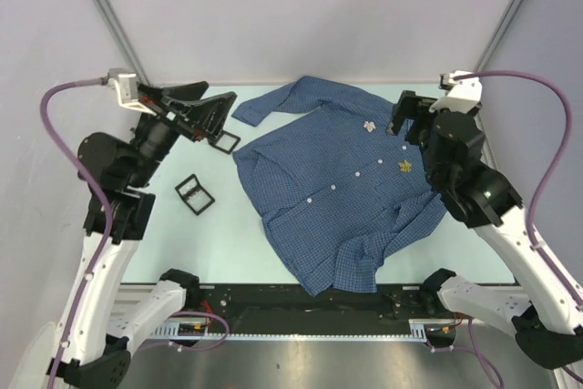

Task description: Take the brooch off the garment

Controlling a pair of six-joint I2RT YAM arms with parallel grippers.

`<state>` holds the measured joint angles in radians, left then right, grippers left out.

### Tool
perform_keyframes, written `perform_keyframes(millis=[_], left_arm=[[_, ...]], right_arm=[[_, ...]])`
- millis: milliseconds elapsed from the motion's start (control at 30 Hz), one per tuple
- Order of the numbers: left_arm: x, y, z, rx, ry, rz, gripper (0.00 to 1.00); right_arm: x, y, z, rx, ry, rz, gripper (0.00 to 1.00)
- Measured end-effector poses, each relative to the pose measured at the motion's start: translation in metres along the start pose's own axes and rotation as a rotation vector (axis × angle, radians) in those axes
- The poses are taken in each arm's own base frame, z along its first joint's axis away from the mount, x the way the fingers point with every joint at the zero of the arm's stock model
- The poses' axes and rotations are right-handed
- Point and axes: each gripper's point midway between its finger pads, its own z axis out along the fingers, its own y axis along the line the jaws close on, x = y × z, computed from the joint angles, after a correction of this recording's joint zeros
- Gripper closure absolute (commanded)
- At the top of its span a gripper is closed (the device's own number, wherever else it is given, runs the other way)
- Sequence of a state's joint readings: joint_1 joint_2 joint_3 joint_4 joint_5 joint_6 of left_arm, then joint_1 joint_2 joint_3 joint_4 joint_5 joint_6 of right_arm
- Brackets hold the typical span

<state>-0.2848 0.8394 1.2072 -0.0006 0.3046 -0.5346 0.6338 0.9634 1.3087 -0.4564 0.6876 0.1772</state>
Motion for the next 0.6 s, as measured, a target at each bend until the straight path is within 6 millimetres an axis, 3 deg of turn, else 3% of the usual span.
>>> perform_keyframes(millis=[167, 267, 367, 433, 533, 600], left_arm=[[0.034, 0.013, 0.034, 0.057, 0.092, -0.036, 0.00], [0.081, 0.036, 0.066, 0.058, 0.195, -0.085, 0.00], [0.160, 0.061, 0.104, 0.042, 0.365, -0.158, 0.03], [0.216, 0.069, 0.120, 0.033, 0.478, -0.201, 0.11], [0.294, 0.062, 0.152, 0.068, 0.622, -0.247, 0.19], [0.333, 0.052, 0.174, 0.102, 0.683, -0.255, 0.22]], right_arm=[[0.038, 0.003, 0.037, 0.019, 0.117, -0.002, 0.01], [0.074, 0.002, 0.065, -0.011, 0.212, 0.025, 0.00], [0.118, -0.010, 0.097, -0.008, 0.326, 0.088, 0.00], [0.146, -0.020, 0.122, 0.016, 0.391, 0.130, 0.00], [0.185, -0.030, 0.148, 0.062, 0.457, 0.174, 0.00], [0.207, -0.035, 0.163, 0.072, 0.494, 0.227, 0.00]])
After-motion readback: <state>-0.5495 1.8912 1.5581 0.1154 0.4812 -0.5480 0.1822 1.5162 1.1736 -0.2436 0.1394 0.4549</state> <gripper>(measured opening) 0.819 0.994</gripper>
